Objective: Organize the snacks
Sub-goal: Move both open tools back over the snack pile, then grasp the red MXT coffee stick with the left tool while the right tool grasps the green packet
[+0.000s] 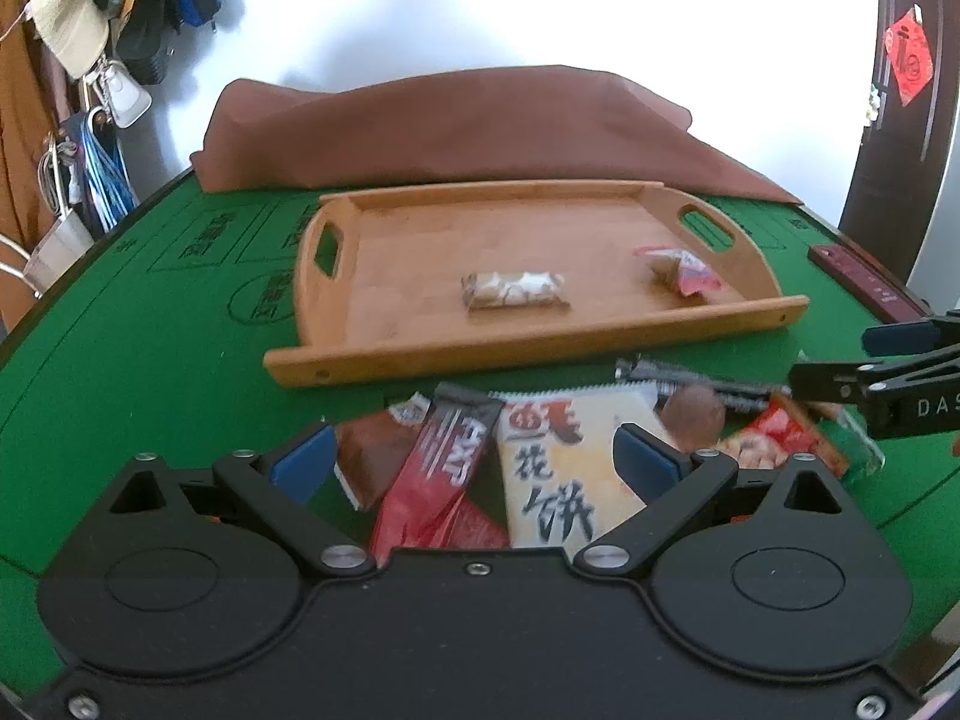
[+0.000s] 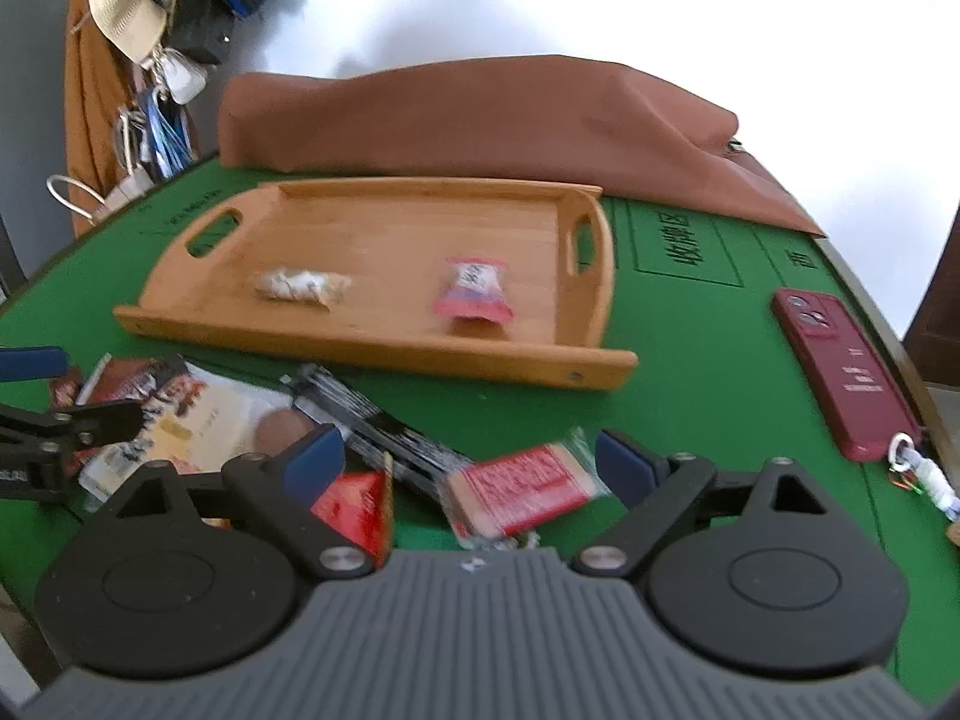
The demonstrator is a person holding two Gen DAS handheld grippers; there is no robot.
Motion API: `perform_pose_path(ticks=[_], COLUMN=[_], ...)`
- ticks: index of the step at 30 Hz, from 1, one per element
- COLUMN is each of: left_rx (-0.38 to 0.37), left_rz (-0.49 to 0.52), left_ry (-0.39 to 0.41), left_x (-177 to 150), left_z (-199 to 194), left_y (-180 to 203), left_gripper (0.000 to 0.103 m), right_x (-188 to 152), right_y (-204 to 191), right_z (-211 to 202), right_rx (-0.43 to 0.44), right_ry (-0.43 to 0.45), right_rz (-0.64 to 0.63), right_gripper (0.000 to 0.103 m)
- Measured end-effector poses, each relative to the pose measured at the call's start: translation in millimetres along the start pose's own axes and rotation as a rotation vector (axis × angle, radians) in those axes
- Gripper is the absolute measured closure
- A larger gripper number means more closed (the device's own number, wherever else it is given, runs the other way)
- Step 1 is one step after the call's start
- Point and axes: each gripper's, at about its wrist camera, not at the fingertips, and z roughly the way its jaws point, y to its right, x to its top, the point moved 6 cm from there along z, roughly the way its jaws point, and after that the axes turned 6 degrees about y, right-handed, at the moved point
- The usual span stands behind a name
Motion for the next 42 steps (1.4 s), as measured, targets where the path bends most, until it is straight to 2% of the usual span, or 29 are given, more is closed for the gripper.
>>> perform_pose_path(ticks=[13,19,21,24,27,36,42], left_rx=[0.034,0.046,0.058,0.068,0.066,0.054,0.063], left_rz=[-0.054,-0.059,-0.049,-0.029,-0.023,-0.031,-0.021], left_ry=[-0.030,-0.047,-0.058,-0.068,-0.073,-0.060,-0.052], left_x=[-32,-40,-44,-48,-49,-38,-33], left_z=[-20,-30,-33,-34,-32,-14,-3], left_y=[-24,-28,-29,-28,-28,-25,-23], left_gripper=[0.005,0.023,0.038,0.053,0.059,0.061,0.058], right_x=[-31,-34,-34,-34,-35,-39,-40], right_y=[11,11,13,16,16,0,-10], right_z=[-13,-19,-21,-25,-27,-20,-10], right_rx=[-0.073,-0.066,-0.063,-0.068,-0.077,-0.050,-0.011], right_ry=[-0.030,-0.037,-0.042,-0.045,-0.054,-0.061,-0.075], right_rz=[-0.021,-0.012,-0.003,-0.002,-0.028,-0.087,-0.077], right_gripper=[0.004,0.004,0.004,0.004,0.006,0.012,0.014])
